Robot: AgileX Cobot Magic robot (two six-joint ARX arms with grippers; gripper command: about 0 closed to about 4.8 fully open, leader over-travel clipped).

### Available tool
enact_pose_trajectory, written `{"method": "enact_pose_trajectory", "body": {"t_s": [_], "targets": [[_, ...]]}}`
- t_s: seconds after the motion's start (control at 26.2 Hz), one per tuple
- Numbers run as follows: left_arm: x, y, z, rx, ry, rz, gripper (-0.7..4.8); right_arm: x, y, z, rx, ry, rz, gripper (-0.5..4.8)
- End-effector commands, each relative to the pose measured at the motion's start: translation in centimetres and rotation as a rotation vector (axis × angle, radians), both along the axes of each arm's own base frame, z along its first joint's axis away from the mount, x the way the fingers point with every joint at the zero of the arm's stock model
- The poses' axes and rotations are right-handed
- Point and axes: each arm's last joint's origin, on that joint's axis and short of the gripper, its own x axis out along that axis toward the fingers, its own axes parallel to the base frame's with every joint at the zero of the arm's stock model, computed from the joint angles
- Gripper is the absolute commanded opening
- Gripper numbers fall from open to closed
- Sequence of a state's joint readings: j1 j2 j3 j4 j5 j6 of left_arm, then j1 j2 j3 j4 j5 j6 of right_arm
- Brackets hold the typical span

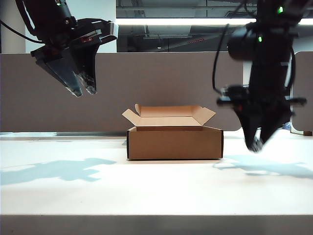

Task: Pick up all the paper balls on the table and put them in the paper box.

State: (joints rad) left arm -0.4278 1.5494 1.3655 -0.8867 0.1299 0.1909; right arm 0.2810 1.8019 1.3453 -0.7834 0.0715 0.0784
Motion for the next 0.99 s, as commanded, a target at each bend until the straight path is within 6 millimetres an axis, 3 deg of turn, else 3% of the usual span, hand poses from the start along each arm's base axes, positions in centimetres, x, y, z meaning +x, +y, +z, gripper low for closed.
{"method": "enact_pose_trajectory", "body": {"t_s": [0.04,0.23,0.38,0.53,0.72,0.84,0.99], "targets": [[0.1,-0.1,0.1,-0.006,-0.016,-0.005,2.14,0.7,0.2,3.1,0.031,-0.088,0.002,1.42],[0.4,-0.2,0.3,-0.023,-0.054,-0.004,2.14,2.1,1.3,7.5,0.179,-0.242,0.038,1.43],[1.0,-0.5,0.8,-0.06,-0.133,-0.005,2.14,3.1,2.6,9.0,0.286,-0.394,0.088,1.44],[1.8,-0.9,1.6,-0.11,-0.242,-0.005,2.14,4.1,4.2,8.4,0.313,-0.456,0.125,1.5],[2.4,-1.2,2.3,-0.154,-0.338,-0.005,2.14,5.0,4.7,6.1,0.313,-0.399,0.137,2.64],[2.7,-1.3,2.6,-0.172,-0.378,-0.005,2.14,5.2,4.8,5.3,0.306,-0.37,0.138,2.66],[2.9,-1.4,2.8,-0.185,-0.402,-0.006,2.13,5.3,4.9,6.1,0.331,-0.411,0.152,2.66]]}}
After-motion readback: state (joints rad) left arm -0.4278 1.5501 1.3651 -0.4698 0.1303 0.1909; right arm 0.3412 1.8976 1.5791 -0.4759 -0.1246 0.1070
